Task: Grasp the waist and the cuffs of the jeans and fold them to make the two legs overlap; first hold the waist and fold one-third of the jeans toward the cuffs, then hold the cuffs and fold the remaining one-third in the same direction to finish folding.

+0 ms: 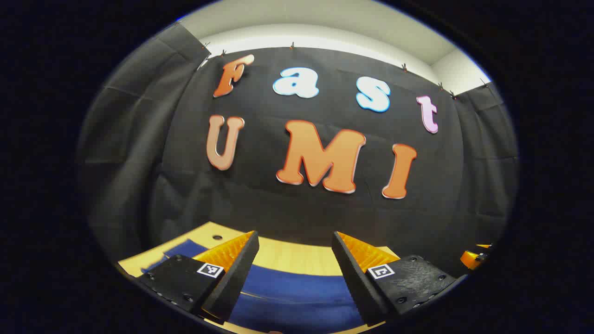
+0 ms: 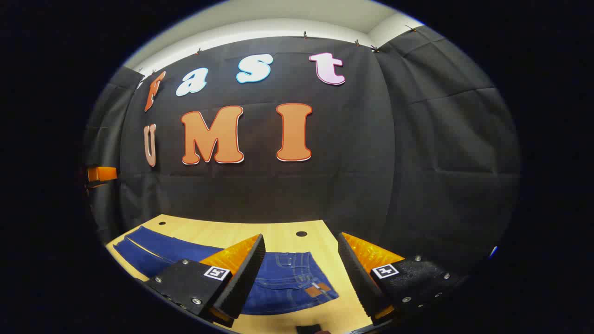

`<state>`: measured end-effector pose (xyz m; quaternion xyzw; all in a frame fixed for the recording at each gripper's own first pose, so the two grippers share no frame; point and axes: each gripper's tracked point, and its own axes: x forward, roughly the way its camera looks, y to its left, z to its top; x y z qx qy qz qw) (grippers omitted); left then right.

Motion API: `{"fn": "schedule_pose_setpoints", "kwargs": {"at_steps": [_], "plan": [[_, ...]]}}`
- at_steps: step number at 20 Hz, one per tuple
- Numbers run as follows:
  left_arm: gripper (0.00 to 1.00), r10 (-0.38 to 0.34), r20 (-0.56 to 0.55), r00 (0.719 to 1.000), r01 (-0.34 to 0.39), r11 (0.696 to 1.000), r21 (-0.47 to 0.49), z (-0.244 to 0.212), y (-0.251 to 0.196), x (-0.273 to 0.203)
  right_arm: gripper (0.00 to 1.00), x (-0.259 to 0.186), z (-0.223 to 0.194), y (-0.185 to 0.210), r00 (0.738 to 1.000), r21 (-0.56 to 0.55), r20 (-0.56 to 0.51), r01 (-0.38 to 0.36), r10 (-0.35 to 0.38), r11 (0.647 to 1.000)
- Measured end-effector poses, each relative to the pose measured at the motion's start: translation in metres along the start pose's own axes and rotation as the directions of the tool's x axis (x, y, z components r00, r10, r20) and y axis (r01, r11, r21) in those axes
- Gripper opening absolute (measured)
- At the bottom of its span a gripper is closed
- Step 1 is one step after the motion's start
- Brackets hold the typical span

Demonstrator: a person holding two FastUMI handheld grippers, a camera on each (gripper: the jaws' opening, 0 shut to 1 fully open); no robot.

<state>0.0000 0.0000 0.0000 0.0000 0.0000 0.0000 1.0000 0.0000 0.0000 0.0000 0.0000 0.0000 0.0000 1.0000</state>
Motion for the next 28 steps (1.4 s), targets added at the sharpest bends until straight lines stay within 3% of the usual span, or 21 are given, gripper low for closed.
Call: {"fn": "schedule_pose_setpoints", "kwargs": {"at_steps": [3, 5, 6, 9, 10, 12, 14, 19, 21, 22, 23, 24, 26, 27, 28], "plan": [[0.94, 0.096, 0.066, 0.993, -0.097, 0.995, 0.011, 0.079, 0.112, 0.004, 0.96, -0.013, 0.018, 0.066, 1.000, 0.037, -0.004, 0.002, -0.002, 0.999], [0.94, 0.148, 0.115, 0.982, -0.153, 0.987, 0.039, 0.095, 0.143, 0.003, 1.00, -0.008, 0.022, 0.085, 0.999, 0.050, -0.025, -0.037, 0.038, 0.998], [0.94, 0.172, 0.144, 0.975, -0.184, 0.980, 0.077, 0.097, 0.154, 0.000, 0.96, -0.004, 0.030, 0.092, 0.997, 0.059, -0.016, -0.073, 0.074, 0.996], [0.94, 0.163, 0.142, 0.976, -0.175, 0.982, 0.076, 0.070, 0.157, -0.012, 1.00, 0.015, 0.043, 0.073, 1.000, 0.018, -0.009, -0.005, 0.005, 1.000], [0.94, 0.162, 0.132, 0.978, -0.168, 0.985, 0.039, 0.059, 0.161, -0.016, 0.96, 0.015, 0.052, 0.075, 1.000, 0.015, 0.019, -0.008, 0.008, 1.000], [0.94, 0.189, 0.091, 0.978, -0.190, 0.982, 0.005, 0.037, 0.180, -0.023, 1.00, 0.019, 0.054, 0.087, 0.999, 0.060, 0.020, -0.048, 0.047, 0.997], [0.94, 0.245, 0.109, 0.963, -0.249, 0.968, 0.024, 0.033, 0.208, -0.033, 0.95, 0.022, 0.045, 0.088, 1.000, 0.047, -0.003, -0.023, 0.023, 0.999], [0.94, 0.288, 0.086, 0.954, -0.297, 0.946, 0.133, 0.016, 0.245, -0.044, 0.95, 0.017, 0.022, 0.116, 0.997, -0.030, -0.055, -0.059, 0.057, 0.998], [0.94, 0.322, 0.090, 0.942, -0.335, 0.902, 0.272, 0.012, 0.263, -0.053, 1.00, 0.019, 0.014, 0.120, 0.994, -0.045, -0.086, -0.075, 0.071, 0.996], [0.94, 0.322, 0.088, 0.943, -0.332, 0.878, 0.344, 0.010, 0.265, -0.056, 0.96, 0.021, 0.007, 0.121, 0.992, -0.050, -0.106, -0.077, 0.071, 0.996], [0.97, 0.309, 0.065, 0.949, -0.303, 0.834, 0.462, 0.001, 0.266, -0.059, 0.96, 0.022, -0.002, 0.124, 0.988, -0.052, -0.134, -0.085, 0.078, 0.995], [1.00, 0.272, 0.034, 0.962, -0.234, 0.749, 0.620, -0.014, 0.260, -0.059, 0.96, 0.022, -0.009, 0.126, 0.985, -0.052, -0.154, -0.092, 0.083, 0.994], [1.00, 0.235, -0.038, 0.971, -0.133, 0.666, 0.734, -0.045, 0.257, -0.063, 0.96, 0.022, -0.020, 0.126, 0.980, -0.053, -0.185, -0.089, 0.078, 0.995], [1.00, 0.214, -0.093, 0.972, -0.068, 0.641, 0.764, -0.068, 0.255, -0.065, 0.96, 0.021, -0.022, 0.125, 0.978, -0.051, -0.193, -0.087, 0.075, 0.995], [0.98, 0.195, -0.178, 0.964, 0.033, 0.582, 0.813, -0.107, 0.252, -0.074, 0.96, 0.018, -0.027, 0.122, 0.975, -0.056, -0.209, -0.082, 0.069, 0.995]]}}
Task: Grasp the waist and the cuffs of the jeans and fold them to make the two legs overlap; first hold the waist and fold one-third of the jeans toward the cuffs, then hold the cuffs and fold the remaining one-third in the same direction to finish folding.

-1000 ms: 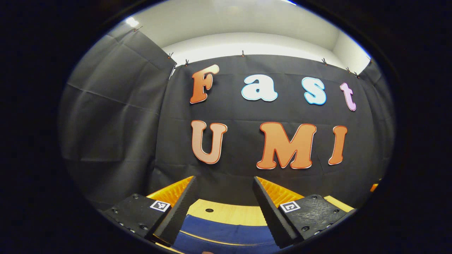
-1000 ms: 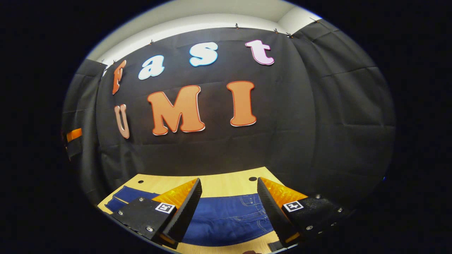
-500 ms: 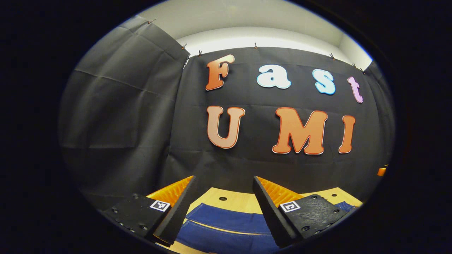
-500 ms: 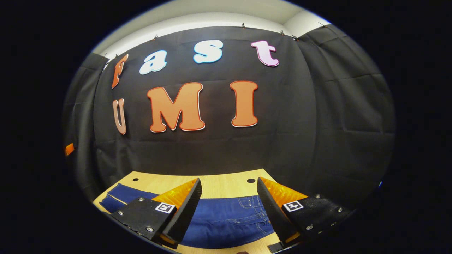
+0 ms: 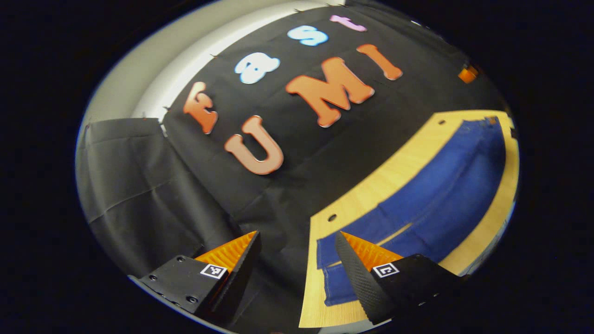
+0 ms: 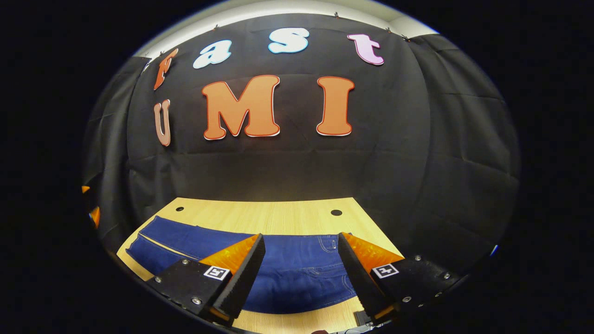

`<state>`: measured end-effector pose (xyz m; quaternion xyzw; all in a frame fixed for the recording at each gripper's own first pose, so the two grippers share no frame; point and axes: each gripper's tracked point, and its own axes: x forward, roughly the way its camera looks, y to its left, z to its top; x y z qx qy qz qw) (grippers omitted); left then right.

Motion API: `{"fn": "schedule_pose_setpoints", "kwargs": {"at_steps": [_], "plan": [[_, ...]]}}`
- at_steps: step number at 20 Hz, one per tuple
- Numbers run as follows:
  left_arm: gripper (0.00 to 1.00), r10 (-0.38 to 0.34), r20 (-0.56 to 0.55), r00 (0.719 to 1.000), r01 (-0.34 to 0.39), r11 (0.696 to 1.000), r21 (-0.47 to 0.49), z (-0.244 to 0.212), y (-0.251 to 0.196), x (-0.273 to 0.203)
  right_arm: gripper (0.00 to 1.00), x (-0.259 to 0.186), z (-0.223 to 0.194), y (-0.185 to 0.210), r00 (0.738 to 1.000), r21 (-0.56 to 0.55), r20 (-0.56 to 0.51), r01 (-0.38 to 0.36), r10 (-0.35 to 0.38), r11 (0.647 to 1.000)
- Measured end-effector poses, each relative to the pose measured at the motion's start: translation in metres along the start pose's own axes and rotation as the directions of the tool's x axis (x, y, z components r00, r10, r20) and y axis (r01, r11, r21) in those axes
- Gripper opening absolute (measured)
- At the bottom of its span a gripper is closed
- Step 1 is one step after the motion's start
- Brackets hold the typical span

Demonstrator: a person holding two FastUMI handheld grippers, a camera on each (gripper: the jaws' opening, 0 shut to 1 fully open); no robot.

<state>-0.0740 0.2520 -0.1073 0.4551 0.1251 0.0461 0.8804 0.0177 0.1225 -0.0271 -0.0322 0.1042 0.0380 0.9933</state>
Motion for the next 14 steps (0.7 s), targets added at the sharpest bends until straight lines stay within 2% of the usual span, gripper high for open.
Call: {"fn": "schedule_pose_setpoints", "kwargs": {"at_steps": [1, 2, 4, 7, 9, 11, 12, 14], "plan": [[0.98, -0.066, -0.003, 0.998, 0.066, 0.991, 0.116, -0.011, -0.033, -0.002, 0.96, -0.001, -0.006, -0.005, 1.000, -0.012, -0.016, 0.013, -0.013, 1.000], [0.98, -0.123, -0.018, 0.992, 0.124, 0.975, 0.183, -0.024, -0.059, -0.003, 0.96, -0.002, -0.012, -0.011, 0.999, -0.017, -0.034, 0.023, -0.023, 1.000], [0.98, -0.203, -0.057, 0.977, 0.211, 0.941, 0.264, -0.044, -0.100, -0.002, 0.96, -0.006, -0.022, -0.021, 0.997, -0.017, -0.067, 0.039, -0.040, 0.999], [0.98, -0.331, -0.128, 0.935, 0.354, 0.856, 0.376, -0.073, -0.159, 0.007, 0.95, -0.012, -0.032, -0.035, 0.993, -0.032, -0.097, 0.070, -0.073, 0.997], [0.98, -0.366, -0.174, 0.914, 0.405, 0.812, 0.420, -0.096, -0.178, 0.021, 0.96, -0.015, -0.040, -0.038, 0.989, -0.032, -0.127, 0.070, -0.073, 0.997], [0.98, -0.396, -0.242, 0.886, 0.463, 0.755, 0.464, -0.124, -0.189, 0.025, 0.96, -0.016, -0.043, -0.040, 0.988, -0.047, -0.137, 0.069, -0.075, 0.996], [0.98, -0.399, -0.274, 0.875, 0.484, 0.715, 0.504, -0.140, -0.191, 0.030, 0.96, -0.016, -0.044, -0.041, 0.987, -0.055, -0.138, 0.073, -0.079, 0.996], [0.98, -0.407, -0.324, 0.854, 0.520, 0.669, 0.531, -0.158, -0.196, 0.036, 0.96, -0.016, -0.044, -0.040, 0.987, -0.047, -0.139, 0.070, -0.076, 0.996]]}}
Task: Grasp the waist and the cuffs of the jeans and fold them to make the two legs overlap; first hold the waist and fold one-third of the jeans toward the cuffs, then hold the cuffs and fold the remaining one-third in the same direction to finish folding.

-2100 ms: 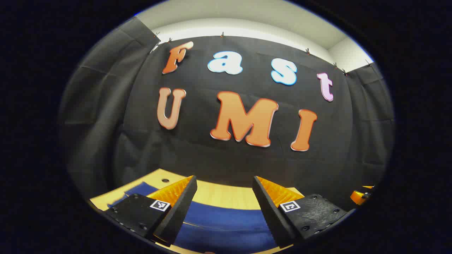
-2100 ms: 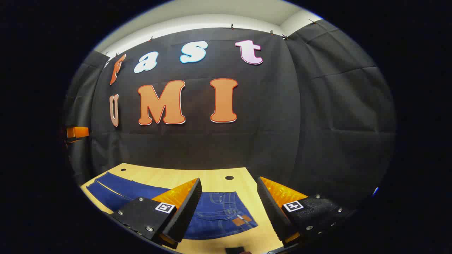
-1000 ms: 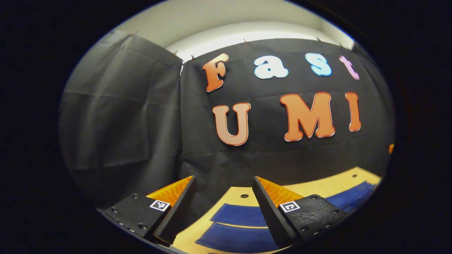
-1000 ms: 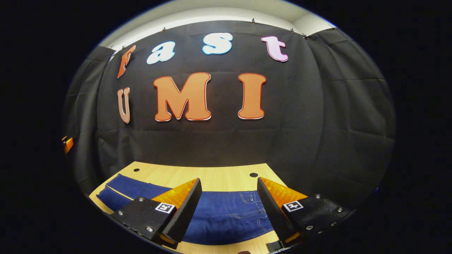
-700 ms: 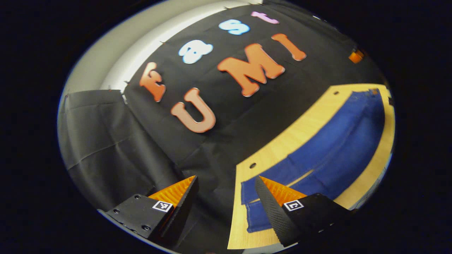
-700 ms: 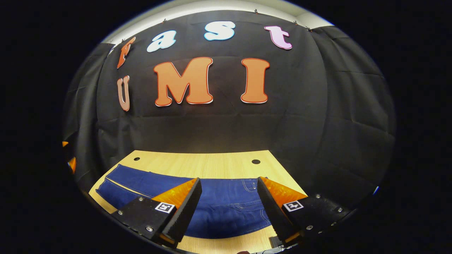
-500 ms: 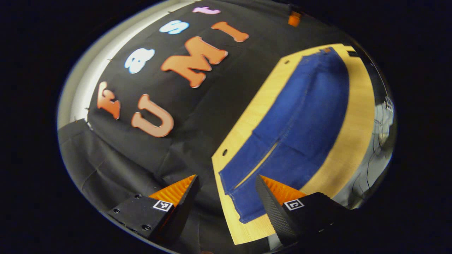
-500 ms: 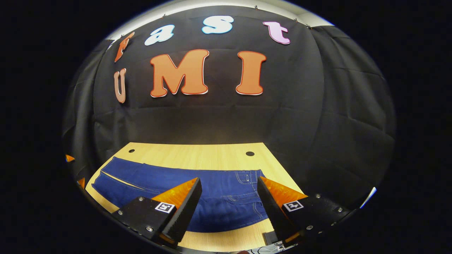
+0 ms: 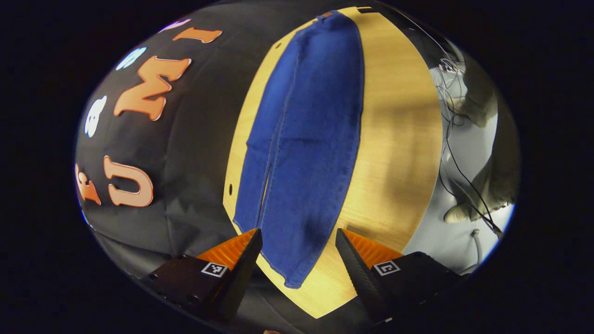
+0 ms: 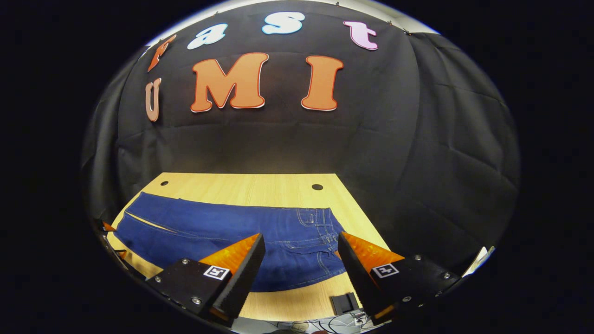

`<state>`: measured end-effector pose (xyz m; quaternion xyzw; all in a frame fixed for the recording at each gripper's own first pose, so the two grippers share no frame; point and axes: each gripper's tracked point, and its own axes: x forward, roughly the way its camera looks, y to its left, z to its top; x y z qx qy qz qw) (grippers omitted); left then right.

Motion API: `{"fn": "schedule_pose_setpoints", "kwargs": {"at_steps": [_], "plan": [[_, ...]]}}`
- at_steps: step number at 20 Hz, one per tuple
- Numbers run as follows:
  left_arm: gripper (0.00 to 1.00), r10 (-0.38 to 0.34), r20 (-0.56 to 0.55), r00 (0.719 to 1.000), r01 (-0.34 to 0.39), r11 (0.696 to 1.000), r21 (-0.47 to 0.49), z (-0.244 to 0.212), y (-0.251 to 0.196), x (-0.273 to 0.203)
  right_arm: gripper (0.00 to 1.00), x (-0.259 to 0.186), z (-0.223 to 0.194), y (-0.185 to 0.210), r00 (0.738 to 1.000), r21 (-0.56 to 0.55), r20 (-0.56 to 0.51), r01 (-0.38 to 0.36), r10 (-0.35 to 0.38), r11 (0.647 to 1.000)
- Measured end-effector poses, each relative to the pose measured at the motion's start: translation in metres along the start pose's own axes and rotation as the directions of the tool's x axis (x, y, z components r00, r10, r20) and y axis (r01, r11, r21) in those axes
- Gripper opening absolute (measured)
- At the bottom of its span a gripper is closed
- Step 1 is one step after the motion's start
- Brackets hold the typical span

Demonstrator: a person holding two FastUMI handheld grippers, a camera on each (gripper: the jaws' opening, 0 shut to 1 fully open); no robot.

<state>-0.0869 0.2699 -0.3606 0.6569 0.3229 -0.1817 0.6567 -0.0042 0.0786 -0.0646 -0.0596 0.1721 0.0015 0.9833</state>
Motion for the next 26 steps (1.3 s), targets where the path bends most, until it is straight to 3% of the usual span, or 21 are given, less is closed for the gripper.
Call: {"fn": "schedule_pose_setpoints", "kwargs": {"at_steps": [4, 8, 17, 19, 21, 23, 24, 26], "plan": [[0.98, -0.062, -0.050, 0.997, 0.065, 0.996, 0.058, -0.013, -0.008, 0.018, 0.96, 0.002, -0.004, -0.002, 1.000, -0.010, -0.015, -0.005, 0.005, 1.000], [0.96, -0.055, -0.055, 0.997, 0.059, 0.995, 0.082, -0.010, 0.006, 0.043, 0.96, 0.008, -0.011, 0.000, 0.999, 0.051, -0.044, -0.016, 0.018, 0.999], [0.88, -0.043, -0.027, 0.999, 0.046, 0.993, 0.112, 0.000, 0.042, 0.099, 0.96, 0.016, -0.002, 0.009, 0.999, 0.060, -0.053, 0.000, 0.003, 0.998], [0.49, -0.053, -0.018, 0.998, 0.055, 0.991, 0.126, 0.006, 0.033, 0.117, 0.96, 0.018, -0.005, 0.014, 0.998, 0.065, -0.061, 0.004, 0.000, 0.998], [0.06, 0.001, -0.009, 1.000, 0.001, 0.985, 0.170, 0.008, 0.036, 0.117, 0.96, 0.020, -0.008, 0.015, 0.998, 0.034, -0.058, 0.004, -0.002, 0.999], [0.04, -0.110, -0.011, 0.994, 0.110, 0.994, 0.008, 0.001, 0.020, 0.102, 0.96, 0.025, -0.003, -0.004, 0.999, -0.129, -0.017, 0.032, -0.034, 0.991], [0.04, -0.120, -0.011, 0.993, 0.119, 0.992, -0.035, 0.000, 0.023, 0.108, 0.96, 0.028, -0.001, -0.022, 0.999, -0.287, 0.010, 0.051, -0.051, 0.957], [0.04, -0.108, -0.007, 0.994, 0.108, 0.994, -0.029, 0.001, 0.035, 0.104, 0.97, 0.030, -0.005, -0.043, 0.998, -0.535, 0.031, 0.064, -0.056, 0.843]]}}
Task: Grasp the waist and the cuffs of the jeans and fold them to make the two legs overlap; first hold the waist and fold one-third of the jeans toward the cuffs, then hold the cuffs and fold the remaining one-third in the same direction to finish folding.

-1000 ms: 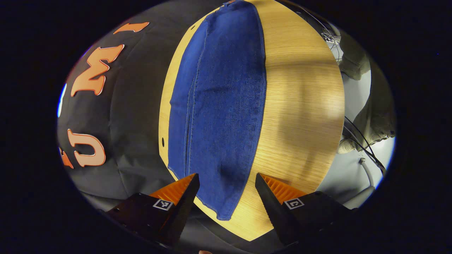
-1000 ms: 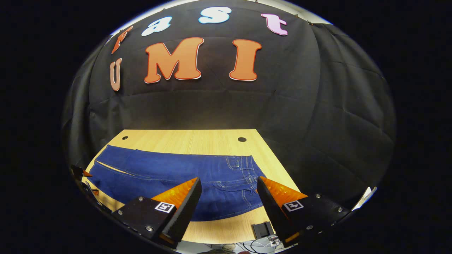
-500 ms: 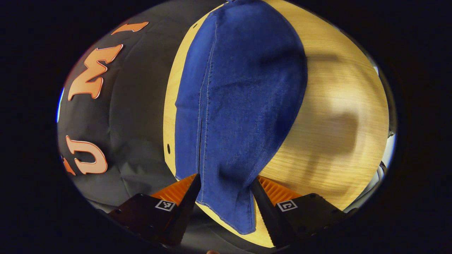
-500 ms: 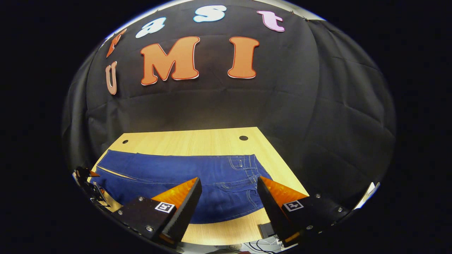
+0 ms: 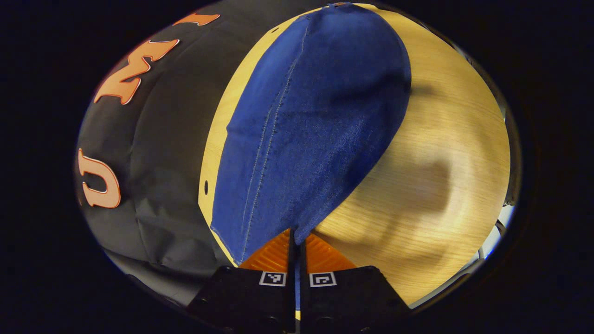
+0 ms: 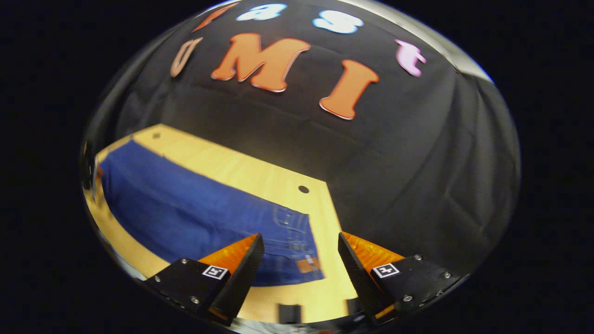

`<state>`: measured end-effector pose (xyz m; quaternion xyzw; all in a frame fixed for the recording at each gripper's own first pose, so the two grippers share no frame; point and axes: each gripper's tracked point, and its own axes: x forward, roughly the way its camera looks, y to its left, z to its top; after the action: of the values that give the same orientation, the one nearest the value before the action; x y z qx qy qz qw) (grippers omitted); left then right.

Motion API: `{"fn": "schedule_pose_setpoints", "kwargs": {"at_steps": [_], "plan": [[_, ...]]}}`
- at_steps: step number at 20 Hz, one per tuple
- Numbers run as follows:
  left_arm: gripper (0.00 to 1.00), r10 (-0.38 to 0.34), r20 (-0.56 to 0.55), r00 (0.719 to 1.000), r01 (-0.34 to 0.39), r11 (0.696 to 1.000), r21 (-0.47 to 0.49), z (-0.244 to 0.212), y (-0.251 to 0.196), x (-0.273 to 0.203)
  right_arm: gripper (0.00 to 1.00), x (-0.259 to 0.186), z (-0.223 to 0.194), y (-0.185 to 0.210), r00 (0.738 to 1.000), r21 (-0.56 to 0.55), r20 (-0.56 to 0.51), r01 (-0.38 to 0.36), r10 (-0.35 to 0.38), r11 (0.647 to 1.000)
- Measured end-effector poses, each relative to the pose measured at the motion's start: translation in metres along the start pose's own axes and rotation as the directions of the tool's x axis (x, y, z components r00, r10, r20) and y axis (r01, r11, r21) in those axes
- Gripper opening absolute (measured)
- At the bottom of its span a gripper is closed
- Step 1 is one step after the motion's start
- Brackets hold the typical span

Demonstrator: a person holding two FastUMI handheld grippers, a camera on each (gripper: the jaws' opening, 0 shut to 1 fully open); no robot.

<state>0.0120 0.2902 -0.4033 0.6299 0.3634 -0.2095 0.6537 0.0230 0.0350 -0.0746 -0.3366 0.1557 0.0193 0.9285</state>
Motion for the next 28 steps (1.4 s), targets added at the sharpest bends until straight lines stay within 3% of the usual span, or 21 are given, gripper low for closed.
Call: {"fn": "schedule_pose_setpoints", "kwargs": {"at_steps": [1, 2, 4, 7, 8, 10, 13, 15, 19, 22, 28], "plan": [[0.04, 0.007, -0.003, 1.000, -0.007, 1.000, 0.018, 0.000, -0.003, -0.004, 0.98, 0.001, -0.012, 0.004, 1.000, -0.142, -0.001, -0.013, 0.013, 0.990], [0.04, 0.006, -0.016, 1.000, -0.005, 0.999, 0.040, -0.003, -0.011, -0.003, 0.98, 0.002, -0.019, 0.012, 0.999, -0.287, 0.002, -0.039, 0.042, 0.957], [0.04, 0.013, -0.030, 0.999, -0.011, 0.998, 0.067, -0.003, -0.013, -0.002, 0.98, 0.010, -0.040, 0.031, 0.994, -0.519, -0.016, -0.099, 0.106, 0.849], [0.04, 0.011, -0.033, 0.999, -0.008, 0.997, 0.071, -0.005, -0.012, -0.003, 0.98, 0.017, -0.071, 0.067, 0.978, -0.728, -0.058, -0.179, 0.202, 0.661], [0.04, 0.010, -0.034, 0.999, -0.007, 0.997, 0.076, -0.004, -0.012, -0.005, 0.98, 0.024, -0.084, 0.080, 0.969, -0.774, -0.080, -0.208, 0.234, 0.598], [0.04, 0.008, -0.035, 0.999, -0.005, 0.996, 0.088, -0.004, -0.013, -0.007, 0.98, 0.034, -0.104, 0.095, 0.954, -0.811, -0.129, -0.259, 0.271, 0.525], [0.04, 0.010, -0.037, 0.999, -0.006, 0.995, 0.103, -0.004, -0.016, -0.005, 0.98, 0.049, -0.126, 0.097, 0.946, -0.830, -0.187, -0.296, 0.263, 0.474], [0.04, 0.019, -0.041, 0.999, -0.015, 0.995, 0.097, -0.004, -0.016, -0.005, 0.98, 0.057, -0.130, 0.109, 0.939, -0.868, -0.191, -0.297, 0.285, 0.398], [0.04, 0.019, -0.039, 0.999, -0.015, 0.996, 0.093, -0.003, -0.016, -0.007, 0.98, 0.066, -0.134, 0.118, 0.931, -0.882, -0.213, -0.314, 0.296, 0.352], [0.04, 0.025, -0.036, 0.999, -0.022, 0.996, 0.090, -0.003, -0.014, -0.009, 0.98, 0.076, -0.129, 0.123, 0.935, -0.902, -0.189, -0.286, 0.301, 0.323], [0.04, 0.024, -0.034, 0.999, -0.021, 0.996, 0.082, -0.004, -0.014, -0.009, 0.95, 0.106, -0.117, 0.127, 0.945, -0.897, -0.152, -0.255, 0.289, 0.362]]}}
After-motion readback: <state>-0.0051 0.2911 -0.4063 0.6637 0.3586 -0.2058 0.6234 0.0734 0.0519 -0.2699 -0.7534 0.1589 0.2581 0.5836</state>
